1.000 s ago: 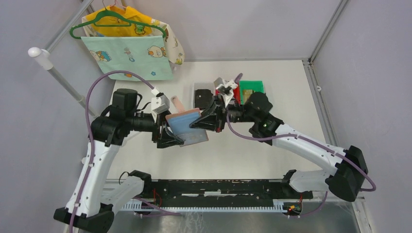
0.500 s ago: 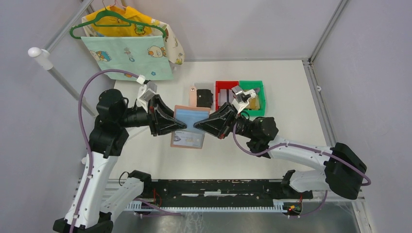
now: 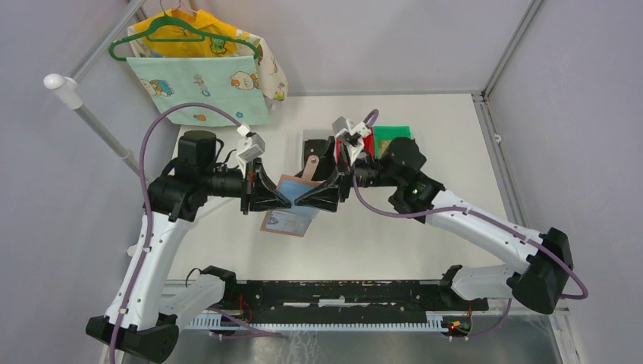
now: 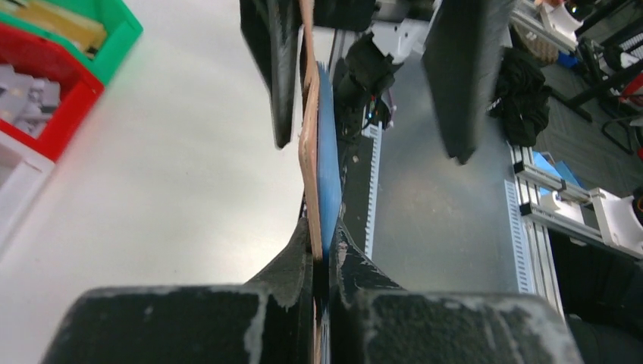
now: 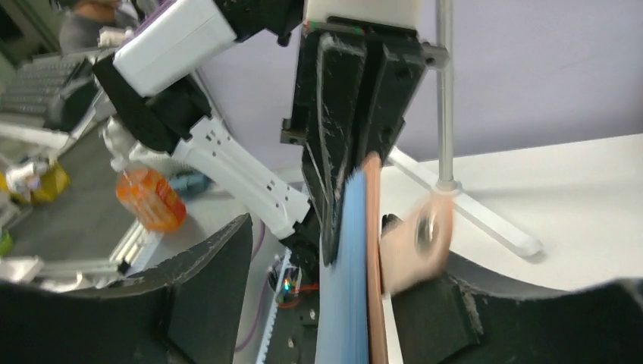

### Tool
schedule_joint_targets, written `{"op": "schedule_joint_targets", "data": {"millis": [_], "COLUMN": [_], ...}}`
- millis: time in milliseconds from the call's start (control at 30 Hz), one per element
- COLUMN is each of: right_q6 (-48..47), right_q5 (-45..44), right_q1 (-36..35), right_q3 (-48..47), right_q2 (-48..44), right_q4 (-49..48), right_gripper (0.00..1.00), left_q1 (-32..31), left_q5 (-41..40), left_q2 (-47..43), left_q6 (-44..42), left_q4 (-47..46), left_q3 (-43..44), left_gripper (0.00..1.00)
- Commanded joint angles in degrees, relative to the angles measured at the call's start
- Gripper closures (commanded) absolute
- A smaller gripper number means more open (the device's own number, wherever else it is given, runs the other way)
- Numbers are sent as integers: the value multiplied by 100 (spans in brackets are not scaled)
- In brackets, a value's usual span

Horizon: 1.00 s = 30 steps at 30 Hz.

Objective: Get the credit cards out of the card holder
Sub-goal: Remove the credit card from the card holder.

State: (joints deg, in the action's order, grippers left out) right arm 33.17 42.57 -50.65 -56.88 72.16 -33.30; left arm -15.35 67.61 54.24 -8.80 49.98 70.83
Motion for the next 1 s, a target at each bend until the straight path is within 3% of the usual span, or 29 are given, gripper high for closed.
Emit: {"op": "schedule_joint_targets", "data": {"millis": [0,167,333,367,567,600,667,800,867,967], "right_q6": [-2540,-3590,-3913,-3914,-3623,-3515,-3137,-1902,-1081,180], "right_q5": [637,460,505,514,621,615,596,606,502,226], "right_q1": [-6,-6,-8,-7,-6,-6,-6,51,135,187], "right_q3": [-1429,-2248,-2599,-2661,-2816,-2788,-2635,-1796,-1171,-221], "right_q2": [356,821,980,1005,997,944,804,367,79,-319], "right_q4": [3741,5309,5717,5737,5416,5219,4695,2790,1525,-721], "right_gripper": [34,41,44,48,94,100,100,100,100,100], "left_q1": [-6,-11,-9,-9,-10,-6,-9,-15,-11,-8], "left_q5": [79,-52,-95,-102,-272,-315,-361,-293,-232,-98], "left_q2": [66,114,170,179,171,171,187,198,139,-89], "left_q6": [-1504,-1662,-1937,-2008,-2188,-2214,-2218,-2116,-1877,-982], "left_q4": [1228,1333,1588,1647,1725,1726,1741,1717,1524,615], "left_q3": [334,544,647,672,682,679,678,674,622,367], "left_gripper": [98,98,98,98,97,92,78,30,22,21]}}
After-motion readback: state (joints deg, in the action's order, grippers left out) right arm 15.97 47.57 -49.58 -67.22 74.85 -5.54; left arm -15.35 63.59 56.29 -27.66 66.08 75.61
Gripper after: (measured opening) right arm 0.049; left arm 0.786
